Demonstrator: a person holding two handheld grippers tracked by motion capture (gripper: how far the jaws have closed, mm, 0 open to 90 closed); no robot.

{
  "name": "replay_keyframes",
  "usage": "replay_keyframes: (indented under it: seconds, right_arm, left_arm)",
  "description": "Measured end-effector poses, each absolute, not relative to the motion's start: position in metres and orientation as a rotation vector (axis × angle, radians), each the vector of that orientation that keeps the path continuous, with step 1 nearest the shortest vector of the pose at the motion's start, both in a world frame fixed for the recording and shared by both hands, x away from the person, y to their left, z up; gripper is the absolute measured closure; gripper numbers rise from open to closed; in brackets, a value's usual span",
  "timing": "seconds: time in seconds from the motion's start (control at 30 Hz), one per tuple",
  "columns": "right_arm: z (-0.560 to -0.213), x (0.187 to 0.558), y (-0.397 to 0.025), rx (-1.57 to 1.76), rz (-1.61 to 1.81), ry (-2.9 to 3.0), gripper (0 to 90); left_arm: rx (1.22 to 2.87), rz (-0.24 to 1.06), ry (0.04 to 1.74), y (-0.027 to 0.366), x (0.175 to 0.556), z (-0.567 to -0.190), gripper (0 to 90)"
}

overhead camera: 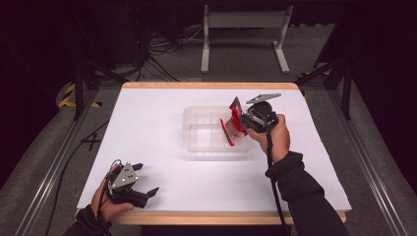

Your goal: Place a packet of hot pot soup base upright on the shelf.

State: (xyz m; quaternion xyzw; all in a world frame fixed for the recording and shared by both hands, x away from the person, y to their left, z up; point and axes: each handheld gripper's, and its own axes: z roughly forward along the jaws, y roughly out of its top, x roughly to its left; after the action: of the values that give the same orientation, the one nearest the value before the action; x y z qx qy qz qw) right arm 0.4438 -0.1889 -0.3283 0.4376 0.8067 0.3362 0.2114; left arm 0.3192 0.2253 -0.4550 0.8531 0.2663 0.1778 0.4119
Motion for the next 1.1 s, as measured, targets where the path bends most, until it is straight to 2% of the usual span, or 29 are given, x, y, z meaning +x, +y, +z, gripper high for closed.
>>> replay_keyframes:
  seconds: [0.57,0.8,1.1]
  right_arm:
    - [-0.3303,0.4458,-0.1896,1.190,0.963,2.260,84.4]
    - [-0.3304,0.4472,-0.1926,1.195,0.950,2.271,73.8]
    - [-0.3291,0.4461,-0.1949,1.190,0.945,2.270,66.2]
  left_arm:
    - [2.149,0.446,0.668,0.2249,0.3196,-0.4553,3.6]
    - [2.150,0.445,0.669,0.2249,0.3199,-0.4554,3.6]
    - [2.151,0.446,0.669,0.2248,0.3199,-0.4554,3.6]
